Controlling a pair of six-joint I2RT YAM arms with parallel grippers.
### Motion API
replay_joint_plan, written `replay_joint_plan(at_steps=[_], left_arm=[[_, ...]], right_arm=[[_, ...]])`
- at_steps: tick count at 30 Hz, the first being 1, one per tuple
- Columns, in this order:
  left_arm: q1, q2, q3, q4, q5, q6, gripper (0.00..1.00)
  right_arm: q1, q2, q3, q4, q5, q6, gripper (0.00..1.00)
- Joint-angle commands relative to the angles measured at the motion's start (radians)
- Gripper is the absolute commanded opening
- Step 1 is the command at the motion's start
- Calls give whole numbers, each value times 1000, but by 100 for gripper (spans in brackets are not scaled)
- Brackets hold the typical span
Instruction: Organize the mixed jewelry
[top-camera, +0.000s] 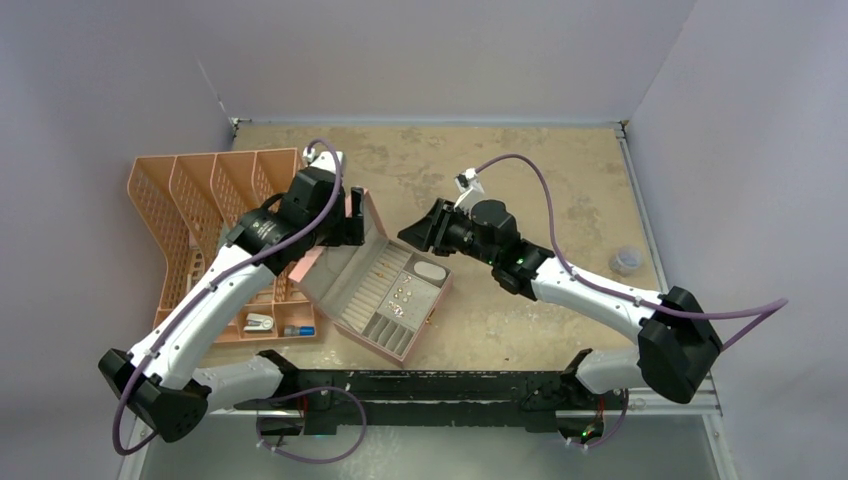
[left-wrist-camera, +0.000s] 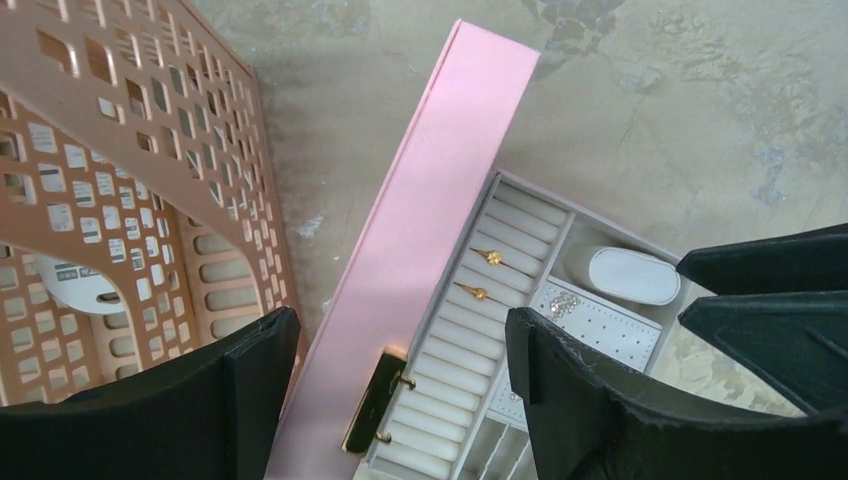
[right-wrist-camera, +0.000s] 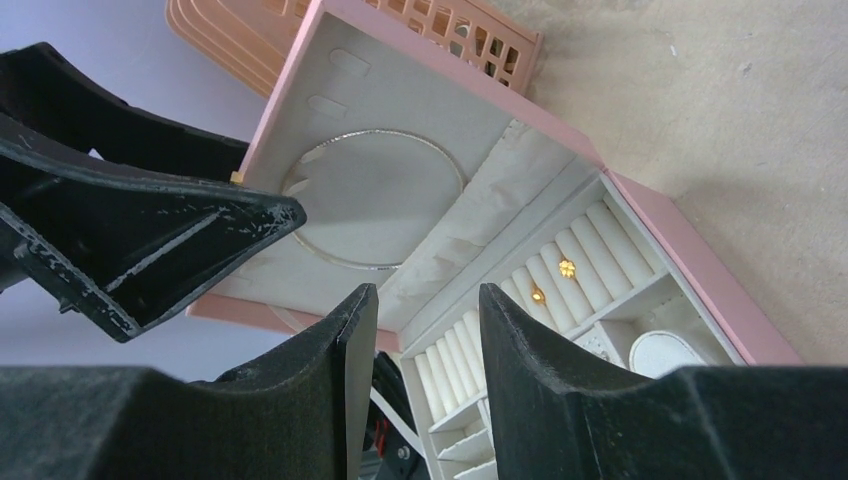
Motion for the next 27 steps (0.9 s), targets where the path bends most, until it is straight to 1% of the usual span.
replay_joint_plan(at_steps=[1, 3, 6, 13, 16, 21, 25, 27], left_arm=[[5, 12, 12, 42, 64, 10, 73], [4, 4, 25, 53, 167, 25, 69], [4, -25, 26, 92, 304, 45, 69], [4, -8, 14, 67, 424, 39, 64], [4, -9, -10, 88, 484, 38, 64], [4, -3, -31, 114, 541, 34, 65], [4, -13, -75, 192, 693, 45, 67], [3, -27, -101, 227, 743, 35, 68]], right_arm=[[-4, -15, -19, 23, 21, 15, 45], [-4, -13, -21, 14, 11, 12, 45], [-4, -12, -20, -2, -14, 14, 45], [-4, 8, -5, -15, -30, 15, 45], [-5, 4, -1, -42, -5, 35, 45], [-4, -24, -3, -70, 20, 39, 45], [-4, -54, -19, -95, 33, 38, 45], [-4, -65, -25, -144, 76, 43, 44]])
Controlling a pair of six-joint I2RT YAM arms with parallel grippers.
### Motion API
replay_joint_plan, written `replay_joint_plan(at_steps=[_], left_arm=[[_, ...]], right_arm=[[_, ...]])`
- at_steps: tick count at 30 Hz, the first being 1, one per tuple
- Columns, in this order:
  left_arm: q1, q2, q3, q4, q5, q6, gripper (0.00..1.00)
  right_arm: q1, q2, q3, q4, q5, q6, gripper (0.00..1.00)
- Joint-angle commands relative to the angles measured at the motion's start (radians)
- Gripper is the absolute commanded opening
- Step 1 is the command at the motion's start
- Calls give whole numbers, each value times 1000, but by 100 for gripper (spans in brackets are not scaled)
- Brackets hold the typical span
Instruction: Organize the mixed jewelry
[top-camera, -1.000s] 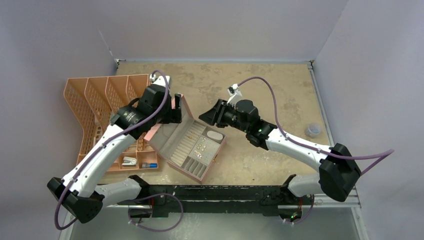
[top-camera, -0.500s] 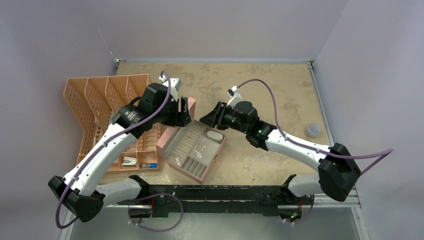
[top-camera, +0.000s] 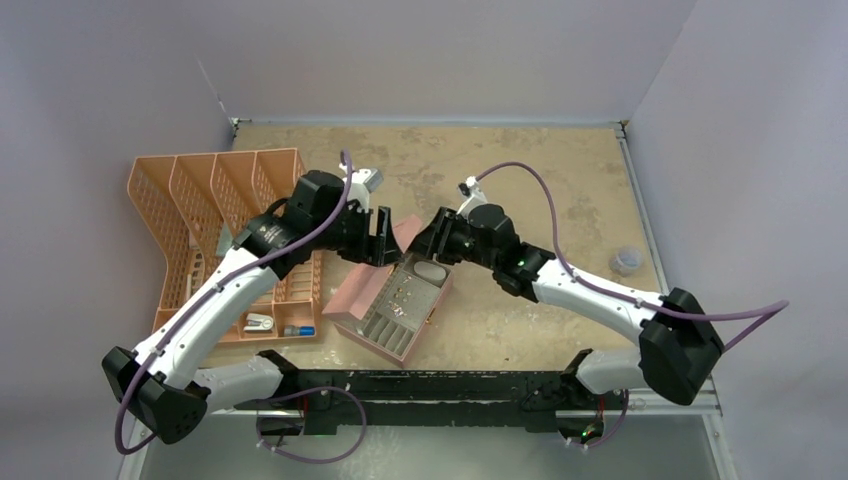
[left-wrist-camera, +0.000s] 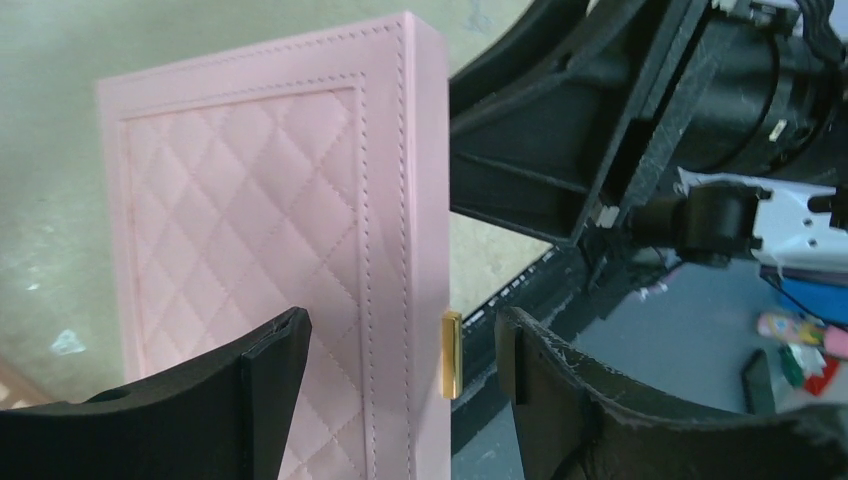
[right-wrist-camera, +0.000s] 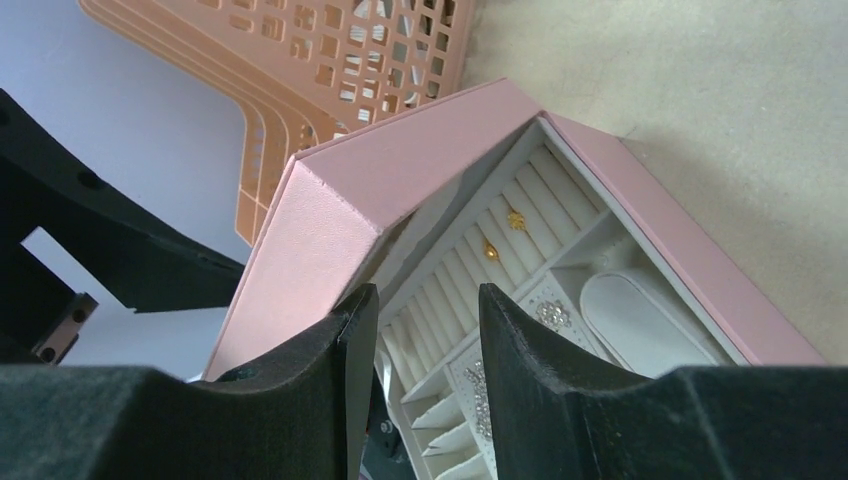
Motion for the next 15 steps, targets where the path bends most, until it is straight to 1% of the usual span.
replay_joint_plan(at_steps=[1, 5, 10, 13, 15], left_arm=[[0, -32, -47, 120, 170, 4, 69], [1, -51, -77, 120, 164, -31, 69], [1, -81, -127, 96, 132, -83, 70], [1, -93, -151, 54, 70, -110, 70], [1, -96, -163, 6, 0, -129, 70]], right_arm=[[-4, -69, -5, -91, 96, 16, 44], [-4, -113, -36, -242, 242, 29, 43], [-4, -208, -110, -369, 359, 60, 43], [-8, -230, -126, -500, 450, 119, 44], [-11, -229, -137, -542, 499, 138, 44]])
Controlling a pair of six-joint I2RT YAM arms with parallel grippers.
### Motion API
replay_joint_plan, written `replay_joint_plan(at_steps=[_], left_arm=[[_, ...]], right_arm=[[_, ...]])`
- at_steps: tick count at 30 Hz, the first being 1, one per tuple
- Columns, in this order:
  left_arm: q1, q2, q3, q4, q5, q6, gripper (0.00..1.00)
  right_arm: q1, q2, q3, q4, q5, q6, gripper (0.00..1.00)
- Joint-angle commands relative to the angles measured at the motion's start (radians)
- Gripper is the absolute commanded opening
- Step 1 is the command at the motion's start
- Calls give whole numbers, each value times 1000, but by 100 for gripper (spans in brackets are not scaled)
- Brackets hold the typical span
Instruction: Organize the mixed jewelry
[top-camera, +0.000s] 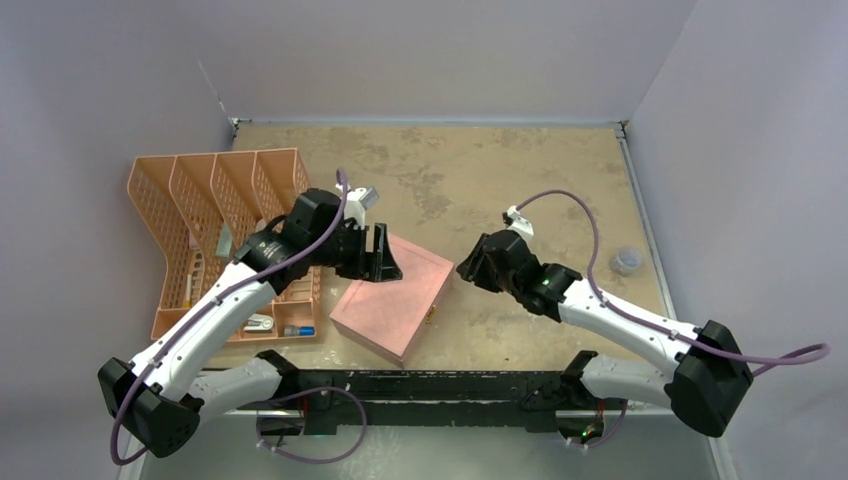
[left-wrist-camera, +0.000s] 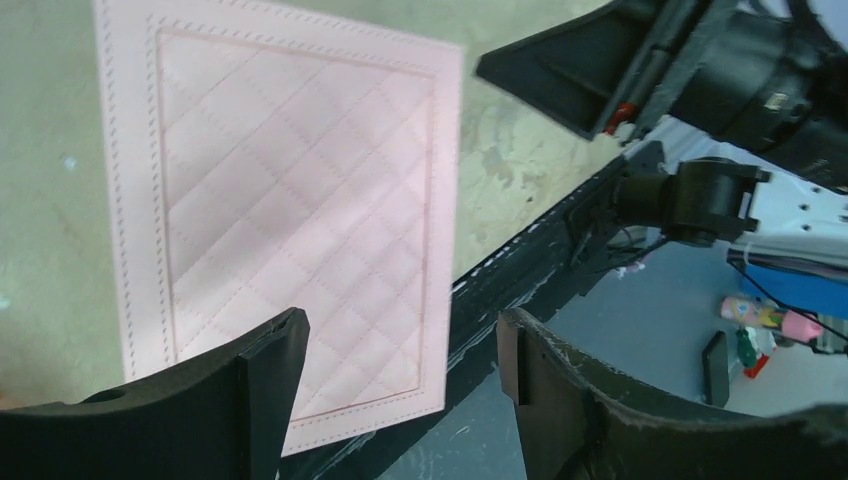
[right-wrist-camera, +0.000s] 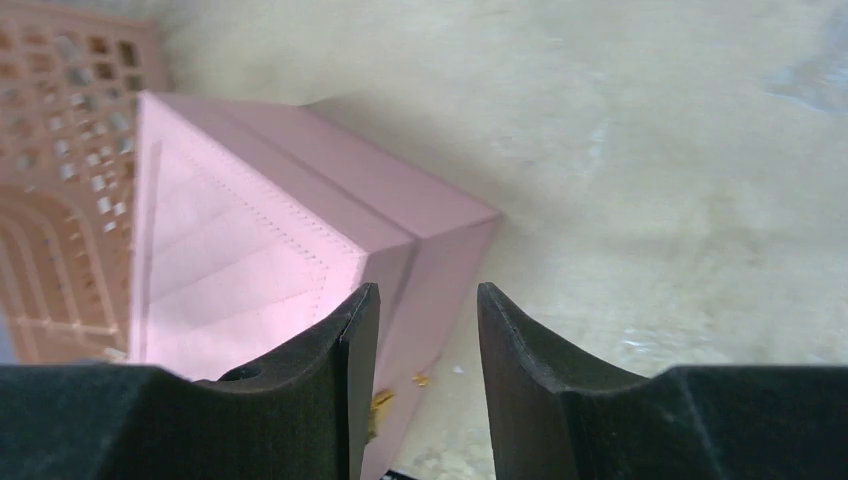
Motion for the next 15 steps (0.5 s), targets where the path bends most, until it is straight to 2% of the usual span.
replay_joint_plan(at_steps=[1, 8, 11, 15], left_arm=[[1, -25, -29, -76, -138, -66, 70], [2, 2, -87, -120, -236, -81, 70], [2, 18, -101, -113, -262, -89, 70], [2, 46, -127, -109, -294, -102, 70]], right_arm=[[-9, -23, -13, -145, 171, 76, 44], [-11, -85, 9, 27, -7, -108, 47], [-11, -83, 16, 69, -81, -126, 48], [-12, -26, 25, 50, -71, -98, 48]])
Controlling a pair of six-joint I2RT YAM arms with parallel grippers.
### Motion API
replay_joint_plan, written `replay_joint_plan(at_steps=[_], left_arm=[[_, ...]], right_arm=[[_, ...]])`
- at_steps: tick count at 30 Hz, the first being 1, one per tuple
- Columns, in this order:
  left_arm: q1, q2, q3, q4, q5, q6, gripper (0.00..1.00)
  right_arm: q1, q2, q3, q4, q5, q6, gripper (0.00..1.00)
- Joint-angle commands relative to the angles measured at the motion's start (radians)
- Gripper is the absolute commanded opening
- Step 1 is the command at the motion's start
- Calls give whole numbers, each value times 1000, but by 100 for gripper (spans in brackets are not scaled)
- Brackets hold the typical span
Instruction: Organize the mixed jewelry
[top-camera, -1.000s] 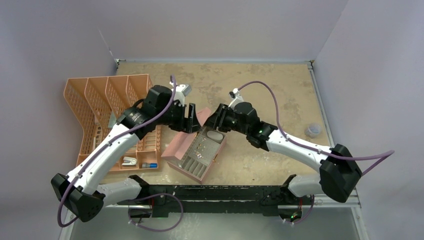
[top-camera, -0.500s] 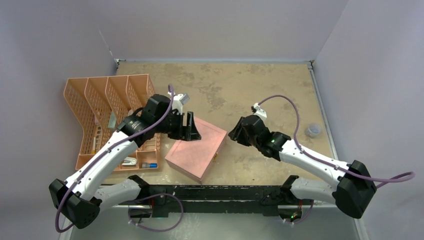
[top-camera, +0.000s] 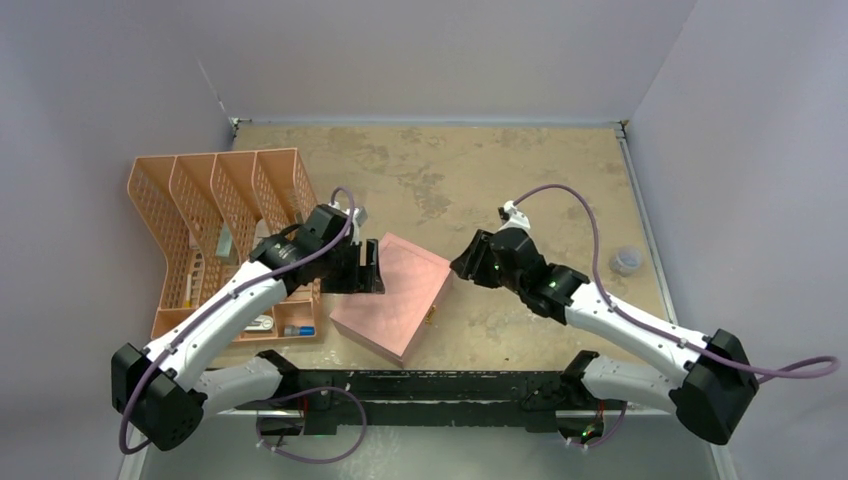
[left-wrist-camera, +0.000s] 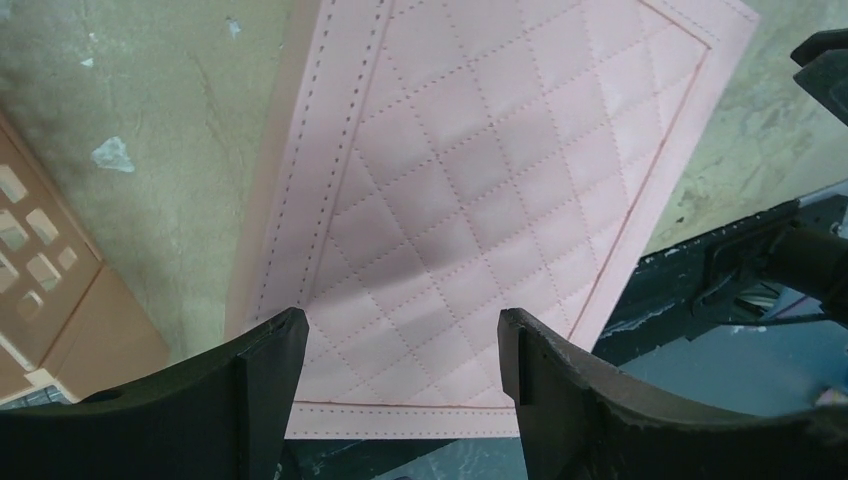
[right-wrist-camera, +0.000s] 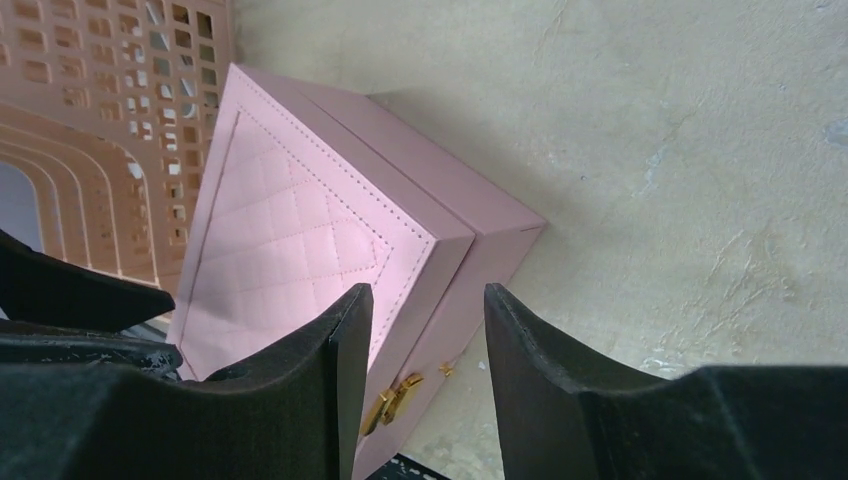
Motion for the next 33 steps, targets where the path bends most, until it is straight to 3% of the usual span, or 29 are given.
replay_joint_plan(at_steps=[1, 10, 16, 23, 33], left_arm=[[2, 30, -22, 8, -62, -29, 70], [2, 113, -41, -50, -73, -64, 69], [2, 159, -54, -22, -33, -46, 66], [1, 205, -64, -4, 6, -28, 64], [-4, 278, -86, 23, 133, -34, 61]], right_arm=[[-2, 61, 36, 38, -37, -15, 48], [-3, 158, 27, 34, -75, -10, 47], [-13, 228, -28, -18, -93, 20, 38], [-42, 270, -105, 34, -185, 39, 28], [-41, 255, -119, -48, -117, -47, 26]])
